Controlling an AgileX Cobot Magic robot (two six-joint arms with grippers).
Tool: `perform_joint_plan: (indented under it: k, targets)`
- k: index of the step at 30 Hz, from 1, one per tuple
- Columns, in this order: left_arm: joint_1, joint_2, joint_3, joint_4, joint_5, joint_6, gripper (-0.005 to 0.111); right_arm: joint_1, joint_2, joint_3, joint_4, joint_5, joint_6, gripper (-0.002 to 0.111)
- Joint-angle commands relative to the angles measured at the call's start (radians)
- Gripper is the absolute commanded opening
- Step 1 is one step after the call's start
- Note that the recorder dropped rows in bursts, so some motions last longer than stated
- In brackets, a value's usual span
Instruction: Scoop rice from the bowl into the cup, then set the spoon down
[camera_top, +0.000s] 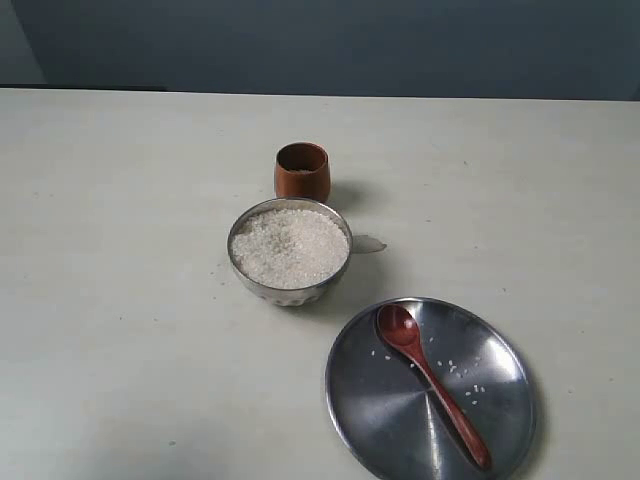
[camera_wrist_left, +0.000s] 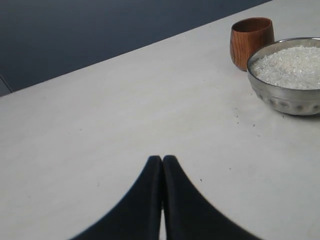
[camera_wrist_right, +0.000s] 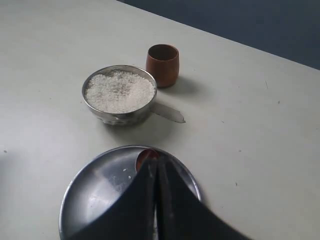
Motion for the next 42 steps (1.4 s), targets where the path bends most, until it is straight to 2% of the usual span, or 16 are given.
perform_joint_plan:
  k: [1, 3, 9, 21, 42]
  targets:
    - [-0.001, -0.004, 0.005, -0.024, -0.039, -0.111, 0.000, -0.003, -0.005, 0.003, 0.002, -0.014, -0.003, 0.000]
    - [-0.001, -0.004, 0.005, -0.019, -0.039, -0.183, 0.000, -0.003, -0.005, 0.003, 0.002, -0.014, -0.003, 0.000]
    - [-0.001, -0.004, 0.005, -0.019, -0.039, -0.218, 0.000, -0.003, -0.005, 0.003, 0.002, -0.016, -0.003, 0.000]
    - [-0.001, -0.004, 0.005, -0.019, -0.039, -0.147, 0.000, -0.003, -0.005, 0.003, 0.002, -0.016, -0.003, 0.000]
    - [-0.001, -0.004, 0.005, -0.019, -0.041, -0.158, 0.000, -0.003, -0.005, 0.003, 0.002, -0.014, -0.003, 0.000]
